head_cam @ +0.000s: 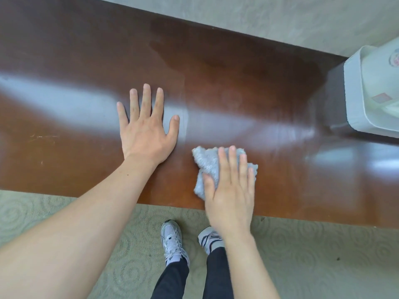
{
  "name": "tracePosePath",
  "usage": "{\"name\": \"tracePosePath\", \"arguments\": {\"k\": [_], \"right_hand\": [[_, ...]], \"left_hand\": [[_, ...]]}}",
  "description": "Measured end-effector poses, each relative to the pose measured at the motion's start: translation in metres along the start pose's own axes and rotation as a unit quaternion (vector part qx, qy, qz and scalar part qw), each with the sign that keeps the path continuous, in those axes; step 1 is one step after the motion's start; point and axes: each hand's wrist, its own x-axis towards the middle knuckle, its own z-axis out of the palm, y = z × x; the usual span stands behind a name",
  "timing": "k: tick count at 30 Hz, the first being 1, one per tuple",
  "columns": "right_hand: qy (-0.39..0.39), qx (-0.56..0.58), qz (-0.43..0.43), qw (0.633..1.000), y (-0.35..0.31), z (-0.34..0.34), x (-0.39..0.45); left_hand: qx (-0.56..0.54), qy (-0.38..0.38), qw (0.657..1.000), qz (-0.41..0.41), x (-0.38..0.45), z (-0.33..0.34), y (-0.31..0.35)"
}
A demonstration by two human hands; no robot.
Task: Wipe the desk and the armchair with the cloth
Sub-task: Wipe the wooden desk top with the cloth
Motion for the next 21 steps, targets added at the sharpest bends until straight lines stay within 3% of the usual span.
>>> {"name": "tracePosePath", "arguments": {"k": [8, 13, 17, 21], "right_hand": [[0.032, -0.006, 0.078, 0.996, 0.100, -0.055, 0.155], [0.047, -0.003, 0.092, 0.995, 0.086, -0.040, 0.092], [0.039, -0.008, 0.091, 0.995, 0.087, -0.026, 0.013], [0.024, -0.017, 0.071, 0.997, 0.096, -0.026, 0.012]], "left_hand": [[-0.023, 0.026, 0.999, 0.007, -0.004, -0.002, 0.002], [-0.035, 0.036, 0.996, 0.079, -0.009, -0.008, 0.011], [-0.038, 0.020, 0.996, 0.076, -0.004, -0.007, 0.023], [-0.078, -0.020, 0.992, 0.100, -0.010, -0.004, 0.063]]}}
